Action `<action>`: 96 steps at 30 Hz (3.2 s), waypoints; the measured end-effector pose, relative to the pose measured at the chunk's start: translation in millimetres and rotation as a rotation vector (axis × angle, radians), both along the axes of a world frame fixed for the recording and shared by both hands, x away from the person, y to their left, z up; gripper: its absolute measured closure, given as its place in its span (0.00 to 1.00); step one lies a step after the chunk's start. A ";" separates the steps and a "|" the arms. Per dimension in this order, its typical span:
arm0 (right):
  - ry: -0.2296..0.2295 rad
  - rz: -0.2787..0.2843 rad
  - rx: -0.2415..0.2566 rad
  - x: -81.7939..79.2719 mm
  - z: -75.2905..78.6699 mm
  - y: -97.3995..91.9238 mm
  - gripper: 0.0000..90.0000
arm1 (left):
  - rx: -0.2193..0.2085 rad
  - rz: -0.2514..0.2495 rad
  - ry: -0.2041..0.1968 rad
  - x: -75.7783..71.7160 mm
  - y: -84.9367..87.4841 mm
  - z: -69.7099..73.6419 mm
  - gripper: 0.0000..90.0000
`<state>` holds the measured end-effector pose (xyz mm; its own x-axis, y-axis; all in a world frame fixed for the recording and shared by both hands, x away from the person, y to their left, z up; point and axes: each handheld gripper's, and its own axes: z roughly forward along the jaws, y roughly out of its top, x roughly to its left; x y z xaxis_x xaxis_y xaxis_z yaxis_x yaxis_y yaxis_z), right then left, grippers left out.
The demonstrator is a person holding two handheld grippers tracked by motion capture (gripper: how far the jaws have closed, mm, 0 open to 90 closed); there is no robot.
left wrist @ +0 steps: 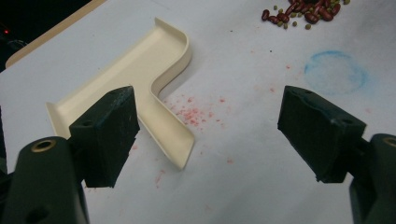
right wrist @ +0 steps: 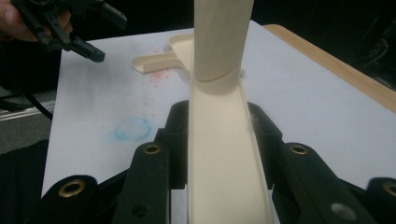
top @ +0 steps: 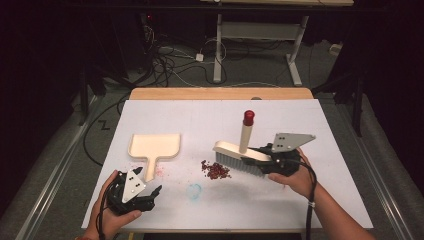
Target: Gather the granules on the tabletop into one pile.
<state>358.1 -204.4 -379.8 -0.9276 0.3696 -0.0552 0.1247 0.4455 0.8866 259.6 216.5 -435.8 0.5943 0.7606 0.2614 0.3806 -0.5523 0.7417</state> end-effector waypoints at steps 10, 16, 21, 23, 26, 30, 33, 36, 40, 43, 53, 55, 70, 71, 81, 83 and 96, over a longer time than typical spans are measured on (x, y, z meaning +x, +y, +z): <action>0.041 -0.095 -0.057 -26.3 -8.7 -67.0 0.74 | 0.014 -0.009 -0.012 2.8 -3.5 0.1 0.22; 0.119 -0.121 -0.093 -36.6 -21.2 -90.7 0.74 | 0.019 -0.017 -0.007 4.3 -6.6 -0.9 0.22; 0.162 -0.109 -0.106 -40.4 -23.9 -102.5 0.74 | 0.011 -0.024 0.001 6.1 -8.7 -0.8 0.22; 0.167 -0.117 -0.122 -38.1 -23.3 -104.2 0.74 | 0.004 -0.030 0.000 6.4 -10.1 0.3 0.22; 0.181 -0.131 -0.142 -31.0 -22.0 -106.1 0.74 | 0.006 -0.038 -0.001 6.7 -12.2 0.6 0.22; 0.192 -0.152 -0.172 -18.4 -23.7 -109.1 0.74 | 0.012 -0.040 0.005 7.8 -13.0 -0.4 0.22; 0.212 -0.157 -0.171 -8.6 -24.4 -111.1 0.74 | 0.016 -0.043 0.008 8.2 -13.4 -1.0 0.22; 0.224 -0.153 -0.182 -0.2 -24.2 -110.5 0.74 | 0.018 -0.043 0.010 8.3 -13.6 -1.4 0.22; 0.213 -0.183 -0.207 12.7 -19.3 -108.8 0.67 | 0.023 -0.044 0.013 9.1 -14.5 -2.4 0.22; 0.196 -0.204 -0.197 23.9 -12.4 -109.0 0.66 | 0.029 -0.050 0.017 9.5 -16.3 -3.1 0.22; 0.139 -0.313 -0.218 55.6 -6.8 -113.2 0.59 | 0.033 -0.057 0.039 11.1 -18.6 -5.1 0.22; 0.122 -0.353 -0.207 57.2 -4.4 -115.3 0.57 | 0.030 -0.056 0.037 11.7 -19.0 -4.3 0.22; -0.134 -0.602 0.031 -34.1 -18.4 -109.8 0.24 | -0.005 -0.033 -0.036 15.3 -24.7 1.6 0.19; -0.146 -0.611 0.039 -42.9 -21.0 -109.4 0.24 | -0.010 -0.032 -0.042 15.1 -24.8 1.6 0.19; -0.200 -0.642 0.002 -71.8 -38.2 -101.2 0.23 | 0.015 -0.057 -0.031 17.8 -27.8 -3.3 0.19; -0.206 -0.648 0.005 -72.0 -38.1 -101.4 0.23 | 0.010 -0.058 -0.031 17.9 -27.3 -2.8 0.19; -0.231 -0.646 -0.018 -72.7 -40.0 -100.7 0.24 | 0.009 -0.056 -0.031 17.6 -27.1 -2.9 0.19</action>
